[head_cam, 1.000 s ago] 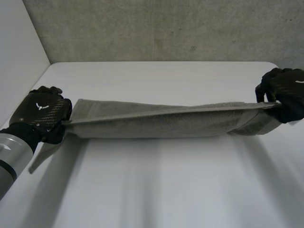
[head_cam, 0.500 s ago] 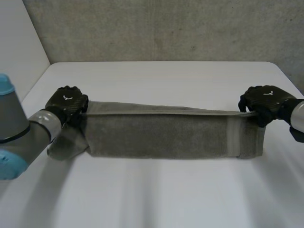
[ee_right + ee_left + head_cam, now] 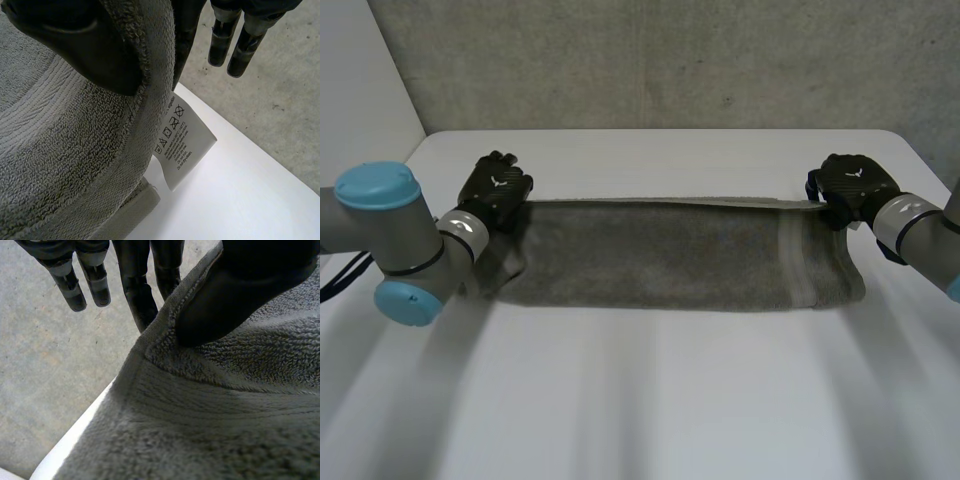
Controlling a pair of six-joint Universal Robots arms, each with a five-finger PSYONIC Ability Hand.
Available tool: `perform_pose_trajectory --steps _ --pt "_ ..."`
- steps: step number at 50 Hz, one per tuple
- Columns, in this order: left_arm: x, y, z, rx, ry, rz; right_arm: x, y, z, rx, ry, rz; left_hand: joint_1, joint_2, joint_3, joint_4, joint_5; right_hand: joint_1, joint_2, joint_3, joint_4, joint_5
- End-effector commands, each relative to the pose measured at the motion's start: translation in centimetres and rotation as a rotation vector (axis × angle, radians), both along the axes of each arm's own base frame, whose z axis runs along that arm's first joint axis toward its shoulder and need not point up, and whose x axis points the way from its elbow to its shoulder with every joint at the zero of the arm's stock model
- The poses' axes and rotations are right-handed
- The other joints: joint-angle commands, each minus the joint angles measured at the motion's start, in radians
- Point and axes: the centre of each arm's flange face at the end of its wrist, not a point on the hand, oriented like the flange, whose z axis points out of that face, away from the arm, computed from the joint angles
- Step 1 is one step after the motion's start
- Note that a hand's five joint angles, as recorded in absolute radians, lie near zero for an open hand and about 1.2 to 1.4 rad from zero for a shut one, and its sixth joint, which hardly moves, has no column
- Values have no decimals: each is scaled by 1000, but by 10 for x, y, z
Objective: Fold the towel.
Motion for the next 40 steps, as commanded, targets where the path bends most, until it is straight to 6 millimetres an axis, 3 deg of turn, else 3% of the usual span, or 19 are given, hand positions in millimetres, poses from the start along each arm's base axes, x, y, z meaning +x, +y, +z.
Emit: perform_pose_trajectory --steps 1,14,15,16,17,18,19,21,24,33,40 --pt "-1 -3 -14 -3 4 -13 2 -7 -14 16 13 -11 102 49 -52 -59 50 73 63 -43 -76 53" --pt "-2 -6 -14 -31 11 -10 6 -11 -21 20 14 -8 102 49 -52 -59 50 73 63 -43 -76 53" --pt "-2 -6 -14 -31 11 -9 6 -11 -22 20 17 -12 1 -52 -52 -59 -52 73 63 -43 -76 53" --pt "-1 -6 -13 -32 11 -6 5 -12 -22 20 19 -19 -137 -190 -52 -59 -189 -362 -372 -43 -76 -382" --pt "-1 -6 -13 -32 11 -6 5 -12 -22 20 19 -19 -138 -191 -52 -59 -191 -366 -376 -43 -76 -386" --pt "-1 -6 -12 -34 10 -4 5 -13 -22 17 20 -27 -231 -284 -52 -59 -284 -697 -708 -43 -76 -717" --pt "-1 -6 -12 -34 10 -7 5 -13 -22 17 20 -27 -325 -378 -52 -59 -378 -701 -711 -43 -76 -721" --pt "-1 -6 -11 -36 11 -7 3 -15 -19 5 27 -49 -431 -484 -52 -59 -483 -984 -995 -43 -76 -1004" --pt "-1 -7 -9 -42 11 -9 2 -16 -13 -12 31 -60 -598 -652 -52 -59 -651 -1148 -1159 -43 -76 -1168" --pt "0 -7 4 -70 20 -16 4 -13 -5 -21 34 -56 -905 -958 -52 -59 -957 -1148 -1159 -43 -76 -1168" --pt "0 4 27 -95 33 -60 10 7 15 -37 28 -34 -1004 -1057 -52 -59 -1056 -1148 -1159 -43 -76 -1168"
